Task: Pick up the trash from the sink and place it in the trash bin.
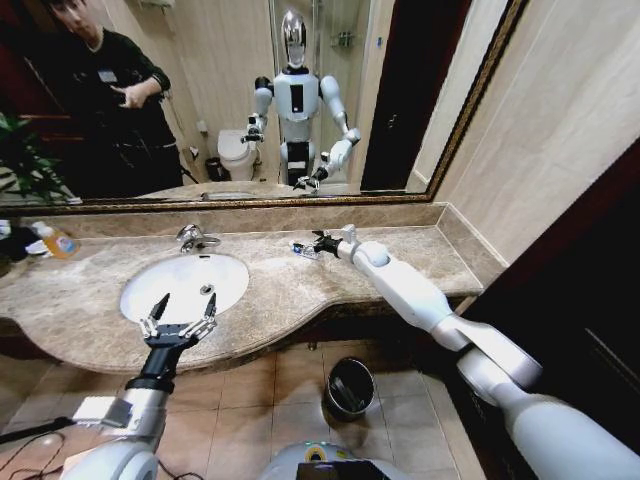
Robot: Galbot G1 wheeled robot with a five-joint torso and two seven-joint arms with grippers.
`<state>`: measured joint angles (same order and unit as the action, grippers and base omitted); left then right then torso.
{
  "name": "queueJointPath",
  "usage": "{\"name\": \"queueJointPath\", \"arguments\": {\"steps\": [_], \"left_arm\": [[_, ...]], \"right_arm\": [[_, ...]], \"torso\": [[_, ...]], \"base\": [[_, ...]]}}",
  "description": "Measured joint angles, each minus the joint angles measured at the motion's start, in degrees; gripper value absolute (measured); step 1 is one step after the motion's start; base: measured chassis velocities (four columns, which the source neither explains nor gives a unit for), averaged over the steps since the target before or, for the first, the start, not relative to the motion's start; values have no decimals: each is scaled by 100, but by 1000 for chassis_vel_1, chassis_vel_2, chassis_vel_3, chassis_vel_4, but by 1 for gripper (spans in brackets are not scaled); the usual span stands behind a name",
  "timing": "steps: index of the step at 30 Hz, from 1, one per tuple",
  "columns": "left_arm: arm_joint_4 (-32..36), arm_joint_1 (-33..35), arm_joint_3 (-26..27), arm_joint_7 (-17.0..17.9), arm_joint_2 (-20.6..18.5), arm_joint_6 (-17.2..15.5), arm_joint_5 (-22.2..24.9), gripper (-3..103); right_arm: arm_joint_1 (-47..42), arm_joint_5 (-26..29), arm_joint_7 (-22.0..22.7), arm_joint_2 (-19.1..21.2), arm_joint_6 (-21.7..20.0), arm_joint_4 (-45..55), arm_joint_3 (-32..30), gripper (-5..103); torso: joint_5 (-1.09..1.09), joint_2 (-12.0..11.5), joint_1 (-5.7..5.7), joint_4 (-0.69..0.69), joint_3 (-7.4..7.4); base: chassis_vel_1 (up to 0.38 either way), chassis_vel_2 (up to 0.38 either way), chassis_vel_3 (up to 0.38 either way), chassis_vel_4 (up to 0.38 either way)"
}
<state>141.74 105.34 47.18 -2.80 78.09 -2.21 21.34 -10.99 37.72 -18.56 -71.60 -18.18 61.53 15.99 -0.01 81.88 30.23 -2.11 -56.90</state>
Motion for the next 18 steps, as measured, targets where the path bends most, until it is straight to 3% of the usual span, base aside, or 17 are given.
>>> {"name": "queueJointPath", "arguments": {"steps": [1,12,16,17,18], "left_arm": [[0,0,0,0,0,0,0,100],[0,0,0,0,0,0,0,100],[0,0,0,0,0,0,0,100],[-1,0,0,0,0,0,0,100],[0,0,0,0,0,0,0,100]], "right_arm": [[38,-67,52,-99,-273,-152,-86,100],[28,-104,42,-152,-753,-396,-299,102],[-10,-97,-18,-101,-938,-318,-332,96],[-33,-99,-66,-90,-980,-313,-345,85],[-38,-102,-79,-94,-981,-319,-350,85]], "torso": [[0,0,0,0,0],[0,1,0,0,0],[1,1,0,1,0],[1,1,0,1,0],[1,1,0,1,0]], "base": [[0,0,0,0],[0,0,0,0],[0,0,0,0],[0,0,0,0],[0,0,0,0]]}}
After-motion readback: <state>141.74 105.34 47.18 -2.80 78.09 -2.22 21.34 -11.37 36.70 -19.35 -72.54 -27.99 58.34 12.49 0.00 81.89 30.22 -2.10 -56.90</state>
